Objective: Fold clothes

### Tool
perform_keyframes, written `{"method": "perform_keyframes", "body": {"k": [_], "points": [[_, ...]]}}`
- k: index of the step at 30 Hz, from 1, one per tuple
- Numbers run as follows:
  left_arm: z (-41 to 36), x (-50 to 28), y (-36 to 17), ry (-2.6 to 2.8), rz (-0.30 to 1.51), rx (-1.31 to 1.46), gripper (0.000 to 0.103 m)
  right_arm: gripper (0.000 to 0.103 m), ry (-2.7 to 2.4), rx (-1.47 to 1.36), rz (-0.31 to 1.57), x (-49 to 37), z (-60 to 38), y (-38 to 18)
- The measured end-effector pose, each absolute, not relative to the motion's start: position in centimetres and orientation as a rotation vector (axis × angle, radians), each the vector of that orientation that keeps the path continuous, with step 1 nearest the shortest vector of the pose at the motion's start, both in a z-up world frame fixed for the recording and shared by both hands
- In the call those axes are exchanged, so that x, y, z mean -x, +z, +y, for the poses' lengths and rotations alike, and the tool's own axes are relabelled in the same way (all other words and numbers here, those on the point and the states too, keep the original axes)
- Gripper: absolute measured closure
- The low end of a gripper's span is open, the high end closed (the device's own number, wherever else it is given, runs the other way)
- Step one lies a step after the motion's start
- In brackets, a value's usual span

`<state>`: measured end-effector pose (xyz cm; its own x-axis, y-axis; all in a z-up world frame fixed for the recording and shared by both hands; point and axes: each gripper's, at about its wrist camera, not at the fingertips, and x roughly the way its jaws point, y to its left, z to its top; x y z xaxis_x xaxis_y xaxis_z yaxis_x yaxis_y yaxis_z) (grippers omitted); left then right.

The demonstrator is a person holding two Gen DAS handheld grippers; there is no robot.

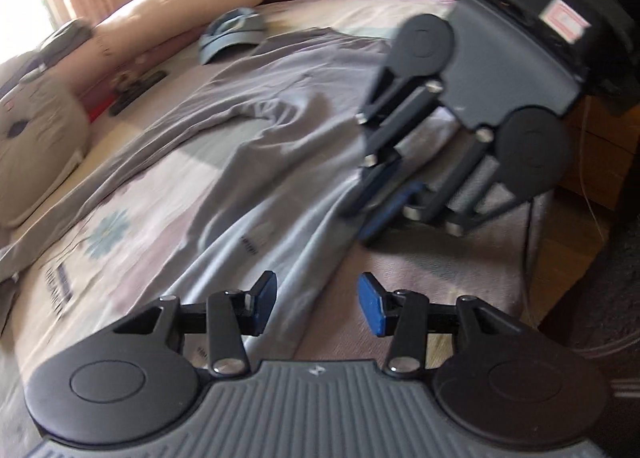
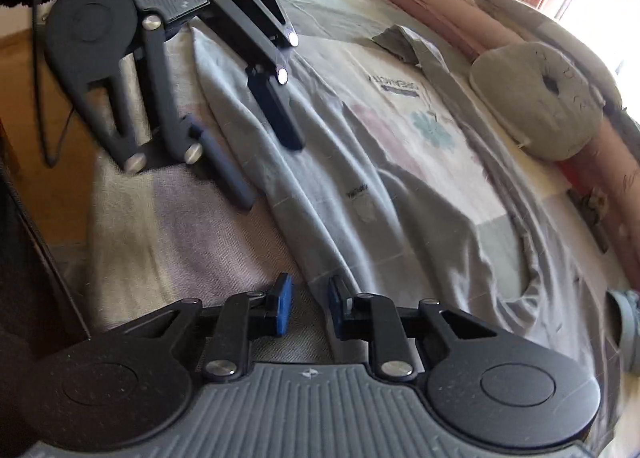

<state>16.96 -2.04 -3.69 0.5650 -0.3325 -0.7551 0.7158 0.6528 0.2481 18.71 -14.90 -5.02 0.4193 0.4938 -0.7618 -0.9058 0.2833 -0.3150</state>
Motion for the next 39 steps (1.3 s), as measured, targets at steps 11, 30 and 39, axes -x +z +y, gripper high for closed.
{"method": "perform_keyframes", "body": {"k": [11,30,39], "points": [[-3.8,-18.0,-4.7,-0.685,0.663,-0.625,0.056,0.099,1.068,0.589,0.739,-21.3,-16.2,-2.2],[-3.3,-15.1,-6.6,-0.596,0.552,-0.905,0.052,0.062,0.713,0.966,0.475,-16.5,-13.3,-6.5],[-5.5,-15.2,-7.2,-0.585,0.486,-1.044,0.05,0.062,0.673,0.899,0.498,-17.5,-11.2,-6.8]]}}
